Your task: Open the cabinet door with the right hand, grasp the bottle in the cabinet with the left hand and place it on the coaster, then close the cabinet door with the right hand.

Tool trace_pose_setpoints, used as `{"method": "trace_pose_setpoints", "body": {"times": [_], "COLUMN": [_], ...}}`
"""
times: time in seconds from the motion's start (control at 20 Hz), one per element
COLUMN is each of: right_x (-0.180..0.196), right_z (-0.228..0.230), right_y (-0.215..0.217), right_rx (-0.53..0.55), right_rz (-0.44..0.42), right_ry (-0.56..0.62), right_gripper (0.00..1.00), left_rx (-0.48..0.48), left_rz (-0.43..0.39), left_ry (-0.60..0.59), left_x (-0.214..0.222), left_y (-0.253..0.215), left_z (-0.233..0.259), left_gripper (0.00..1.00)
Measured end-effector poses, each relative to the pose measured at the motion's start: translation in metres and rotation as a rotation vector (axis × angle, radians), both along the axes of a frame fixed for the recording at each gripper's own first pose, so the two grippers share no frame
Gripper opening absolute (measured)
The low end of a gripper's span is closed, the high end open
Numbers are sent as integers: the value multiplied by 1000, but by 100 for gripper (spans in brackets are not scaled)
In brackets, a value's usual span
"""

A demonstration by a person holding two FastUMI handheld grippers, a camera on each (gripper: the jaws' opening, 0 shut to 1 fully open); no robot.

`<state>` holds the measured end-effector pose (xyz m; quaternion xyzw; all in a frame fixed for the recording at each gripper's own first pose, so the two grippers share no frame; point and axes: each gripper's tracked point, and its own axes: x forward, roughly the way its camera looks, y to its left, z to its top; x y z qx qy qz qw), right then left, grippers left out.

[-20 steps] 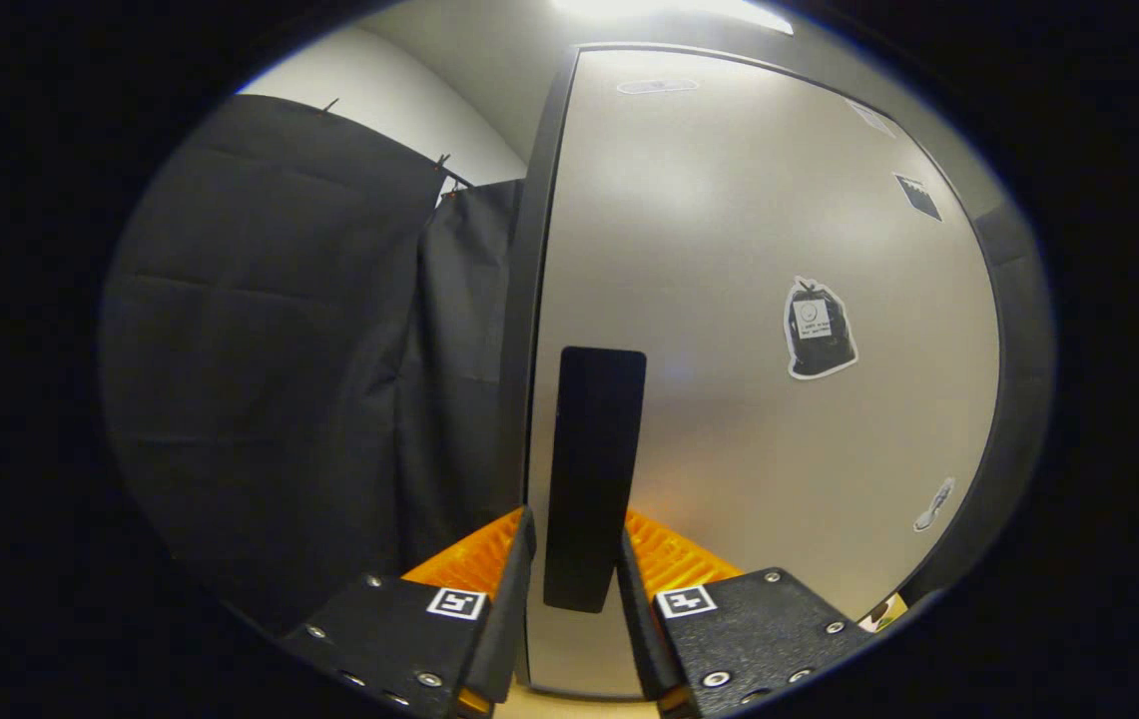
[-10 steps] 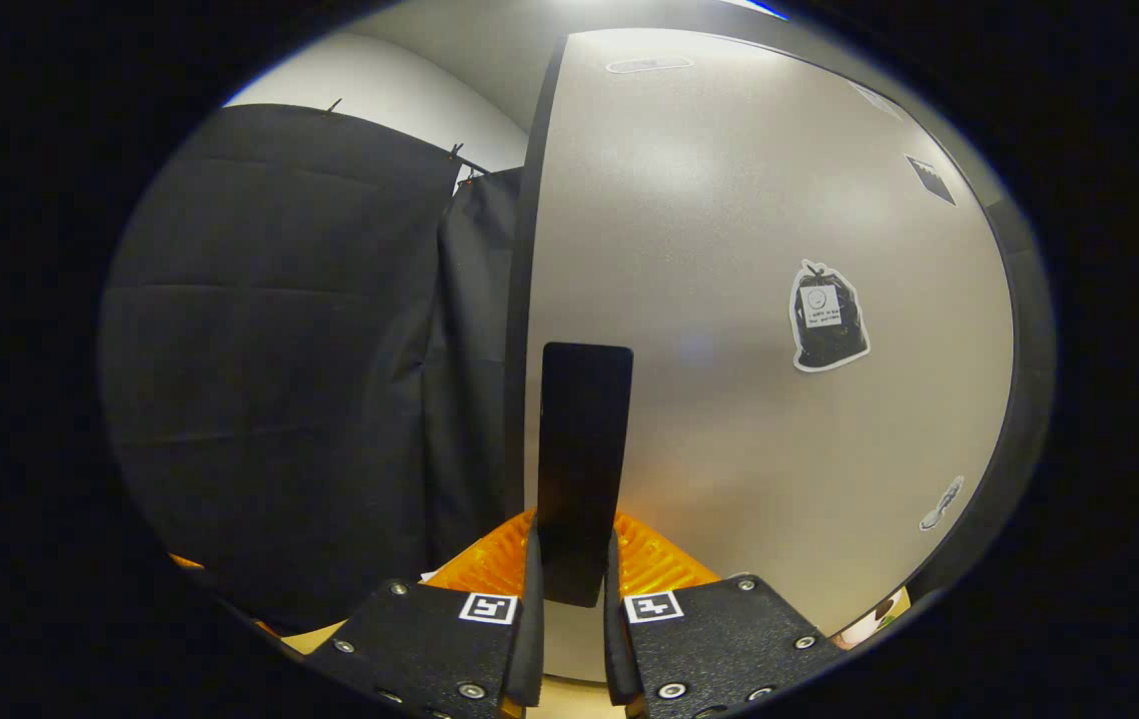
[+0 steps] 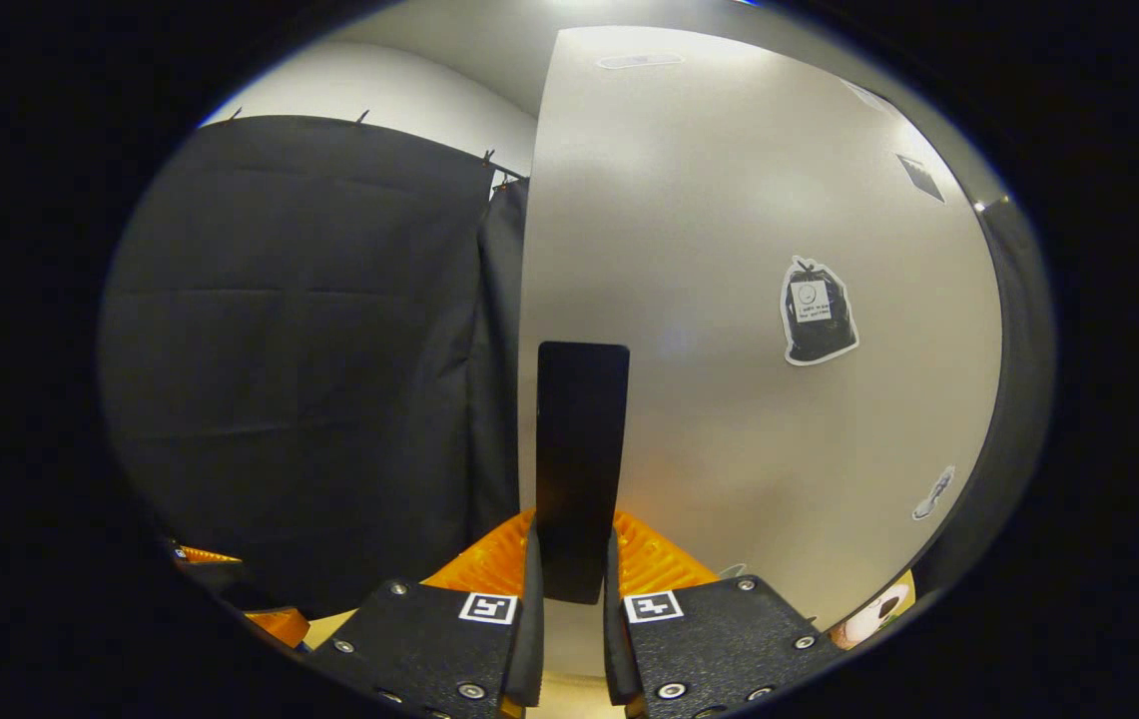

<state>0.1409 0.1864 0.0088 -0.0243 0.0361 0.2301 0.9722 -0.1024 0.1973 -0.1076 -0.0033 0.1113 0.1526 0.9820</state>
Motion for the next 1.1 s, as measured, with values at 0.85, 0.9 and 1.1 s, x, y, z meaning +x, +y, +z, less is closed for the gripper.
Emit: {"method": "trace_pose_setpoints", "body": {"times": [0.85, 0.9, 1.1], "right_x": [-13, -15, -22], "right_z": [3, 3, 2], "right_y": [-23, -26, -37], "right_rx": [18, 19, 23], "right_rz": [225, 234, 259], "right_ry": [60, 64, 71], "right_gripper": [21, 21, 21], "left_rx": [64, 67, 86], "left_rz": [42, 42, 33], "left_ry": [1, -2, 0], "left_x": [-75, -78, -88], "left_y": [-97, -103, -133], "left_z": [39, 42, 50], "left_gripper": [92, 92, 92]}}
